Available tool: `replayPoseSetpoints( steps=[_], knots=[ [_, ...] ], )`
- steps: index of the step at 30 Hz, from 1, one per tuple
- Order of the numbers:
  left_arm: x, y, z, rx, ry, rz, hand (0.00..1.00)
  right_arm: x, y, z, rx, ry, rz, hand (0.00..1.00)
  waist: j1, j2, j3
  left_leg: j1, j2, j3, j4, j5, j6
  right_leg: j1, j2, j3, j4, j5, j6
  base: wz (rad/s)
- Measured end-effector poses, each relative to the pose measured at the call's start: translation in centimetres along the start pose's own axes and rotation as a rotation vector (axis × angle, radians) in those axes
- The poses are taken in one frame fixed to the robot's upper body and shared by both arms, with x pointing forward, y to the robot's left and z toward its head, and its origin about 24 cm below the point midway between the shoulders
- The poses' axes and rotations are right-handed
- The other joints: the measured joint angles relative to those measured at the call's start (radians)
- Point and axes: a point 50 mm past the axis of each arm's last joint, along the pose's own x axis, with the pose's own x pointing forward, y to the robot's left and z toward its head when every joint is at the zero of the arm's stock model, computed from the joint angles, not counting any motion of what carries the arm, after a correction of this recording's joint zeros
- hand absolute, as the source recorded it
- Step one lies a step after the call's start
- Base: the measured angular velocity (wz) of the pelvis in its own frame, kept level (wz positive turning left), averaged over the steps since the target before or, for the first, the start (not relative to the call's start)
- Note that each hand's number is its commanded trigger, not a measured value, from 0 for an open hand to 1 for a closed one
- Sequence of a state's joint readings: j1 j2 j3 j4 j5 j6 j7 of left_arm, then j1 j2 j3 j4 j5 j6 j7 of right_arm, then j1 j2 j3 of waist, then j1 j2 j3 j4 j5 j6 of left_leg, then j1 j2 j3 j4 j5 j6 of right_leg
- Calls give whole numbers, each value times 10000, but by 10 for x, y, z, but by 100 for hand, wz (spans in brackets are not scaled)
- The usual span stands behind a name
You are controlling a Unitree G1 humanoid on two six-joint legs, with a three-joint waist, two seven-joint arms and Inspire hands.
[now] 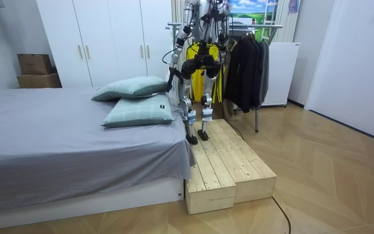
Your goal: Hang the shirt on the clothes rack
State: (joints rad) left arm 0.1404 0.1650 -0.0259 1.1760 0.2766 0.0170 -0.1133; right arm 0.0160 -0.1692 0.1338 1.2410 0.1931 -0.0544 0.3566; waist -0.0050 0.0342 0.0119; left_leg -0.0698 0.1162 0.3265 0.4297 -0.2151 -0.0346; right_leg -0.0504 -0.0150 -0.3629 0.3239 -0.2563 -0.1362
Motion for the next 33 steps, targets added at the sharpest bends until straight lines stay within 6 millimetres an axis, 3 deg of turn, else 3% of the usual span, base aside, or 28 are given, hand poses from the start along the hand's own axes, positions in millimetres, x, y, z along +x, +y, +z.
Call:
replayPoseSetpoints(
  steps=[2,8,12,14,15,17,18,20,21,22,23,24,25,26,27,28,29,30,31,33],
  knots=[
    [0,2,-1,18,32,69,0,0,-1,2,23,-25,-97,0,-87,-33,19,96,109,348,122,-161,9,28,-163,-657,216,-183,17,102],
    [-1,5,-3,-150,-55,310,0,-1,-4,-1,272,54,-330,0,150,-123,30,227,108,719,-237,-400,5,162,-260,-1652,218,-381,205,51],
    [-2,4,-9,-277,-4,358,0,-3,-5,-7,615,214,-430,0,259,-201,-6,305,75,673,-190,-516,79,384,-375,-2002,251,-491,436,33],
    [-3,3,-12,-307,86,269,0,-4,-7,-15,1028,395,-596,0,255,-316,-126,293,-46,661,-240,-588,209,431,-687,-2339,627,-662,858,46],
    [-3,2,-14,-313,124,259,0,-5,-7,-17,1152,472,-678,0,253,-312,-148,296,-57,652,-271,-593,212,490,-790,-2449,771,-669,920,52],
    [-3,0,-17,-424,237,158,0,-6,-10,-21,1507,612,-959,0,107,-233,-237,274,-270,193,-277,-723,405,595,-1096,-2693,1325,-649,1365,62],
    [-3,0,-17,-511,243,139,0,-7,-11,-21,1595,610,-1010,0,67,-202,-239,265,-284,-8,-288,-729,428,658,-1122,-2668,1409,-618,1411,90],
    [-3,2,-16,-564,266,150,0,-7,-10,-24,1913,685,-1186,0,-208,-249,-232,249,-701,-922,-325,-689,754,858,-1220,-1732,1683,-556,1433,116],
    [-3,2,-15,-565,268,148,0,-6,-10,-24,1974,670,-1202,0,-217,-259,-228,249,-819,-1153,-329,-680,842,853,-1251,-1434,1837,-522,1434,127],
    [-3,2,-14,-560,272,146,0,-6,-10,-25,2047,699,-1212,0,-218,-246,-222,269,-993,-1750,-333,-657,953,794,-1206,-686,2213,-383,1463,137],
    [-3,4,-13,-660,257,218,0,-6,-9,-25,2122,747,-1184,0,-238,-172,-178,389,-1077,-2401,-359,-612,1047,661,-957,182,2248,-364,1516,142],
    [-3,5,-13,-773,228,267,0,-6,-8,-26,2155,756,-1170,0,-240,-178,-176,438,-1084,-2680,-429,-538,1029,653,-767,636,2030,-385,1530,145],
    [-3,6,-12,-979,192,380,0,-6,-8,-25,2171,770,-1146,0,-174,-210,-171,558,-1097,-3204,-689,-343,985,567,-455,1448,1397,-355,1502,143],
    [-3,10,-12,-1165,165,537,0,-5,-7,-24,2201,746,-1149,0,-170,-306,-145,649,-1152,-3697,-848,-183,986,504,-234,2135,464,-88,1482,167],
    [-4,15,-13,-1334,136,716,0,-3,-5,-22,2301,674,-1189,0,-140,-503,-61,659,-1306,-4148,-866,-162,972,490,-192,2812,-538,613,1522,134],
    [-4,18,-14,-1451,150,821,0,-2,-3,-21,2289,656,-1168,0,-120,-683,-25,648,-1422,-4314,-851,-169,962,467,-209,3187,-942,1114,1595,134],
    [-5,21,-17,-1560,248,991,0,-2,-3,-21,2308,673,-1235,0,-181,-834,2,548,-1619,-4822,-621,-311,912,472,-194,3369,-1068,1800,1753,106],
    [-5,18,-17,-1596,222,992,0,-4,-7,-22,2371,669,-1438,0,-4,-775,-56,392,-1664,-5034,-422,-479,831,615,-106,3280,-1274,1591,1803,90],
    [-4,15,-16,-1625,205,933,0,-4,-10,-20,2369,614,-1540,0,131,-696,-28,351,-1635,-5094,-352,-528,802,675,-69,3159,-1421,1519,1905,48],
    [-4,10,-17,-1676,246,807,0,-4,-13,-12,2226,433,-1663,0,303,-580,-7,259,-1616,-5284,-366,-514,784,787,-60,2854,-1551,1603,1750,34]
  ],
)
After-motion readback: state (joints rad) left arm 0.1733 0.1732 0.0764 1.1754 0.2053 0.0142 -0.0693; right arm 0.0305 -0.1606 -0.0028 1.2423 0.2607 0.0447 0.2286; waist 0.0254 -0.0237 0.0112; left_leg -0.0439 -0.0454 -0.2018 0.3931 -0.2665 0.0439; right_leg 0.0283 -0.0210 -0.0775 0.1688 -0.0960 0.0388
